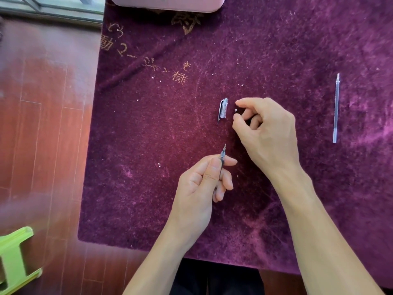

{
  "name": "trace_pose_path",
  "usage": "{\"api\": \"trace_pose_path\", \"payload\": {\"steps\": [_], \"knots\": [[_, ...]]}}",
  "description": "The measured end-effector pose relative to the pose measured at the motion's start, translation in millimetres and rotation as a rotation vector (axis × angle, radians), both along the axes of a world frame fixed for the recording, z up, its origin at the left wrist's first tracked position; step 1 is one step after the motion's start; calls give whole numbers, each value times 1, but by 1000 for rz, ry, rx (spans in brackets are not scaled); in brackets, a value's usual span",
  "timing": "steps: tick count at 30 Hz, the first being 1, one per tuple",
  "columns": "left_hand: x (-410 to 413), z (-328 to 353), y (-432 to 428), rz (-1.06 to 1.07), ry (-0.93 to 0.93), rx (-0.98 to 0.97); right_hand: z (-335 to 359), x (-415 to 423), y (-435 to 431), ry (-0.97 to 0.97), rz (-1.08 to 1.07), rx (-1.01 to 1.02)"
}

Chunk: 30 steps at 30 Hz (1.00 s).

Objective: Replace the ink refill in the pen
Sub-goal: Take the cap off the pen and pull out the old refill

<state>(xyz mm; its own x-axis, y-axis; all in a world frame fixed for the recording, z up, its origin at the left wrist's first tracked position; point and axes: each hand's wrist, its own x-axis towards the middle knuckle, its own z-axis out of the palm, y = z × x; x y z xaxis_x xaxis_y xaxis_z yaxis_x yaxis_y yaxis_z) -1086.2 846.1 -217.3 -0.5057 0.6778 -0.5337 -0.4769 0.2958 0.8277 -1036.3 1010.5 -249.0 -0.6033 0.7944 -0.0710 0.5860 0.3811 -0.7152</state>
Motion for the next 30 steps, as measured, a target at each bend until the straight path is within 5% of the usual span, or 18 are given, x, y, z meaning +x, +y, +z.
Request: {"api": "trace_pose_path", "payload": {"steps": [7,14,30], "knots": [[7,10,7,-46,14,-25,28,41,-14,208,-190,-314],[38,16,13,-122,-13,-37,36,94,-34,302,-140,-768],[68,18,17,-216,12,-36,34,134,-38,366,-181,-859]]}}
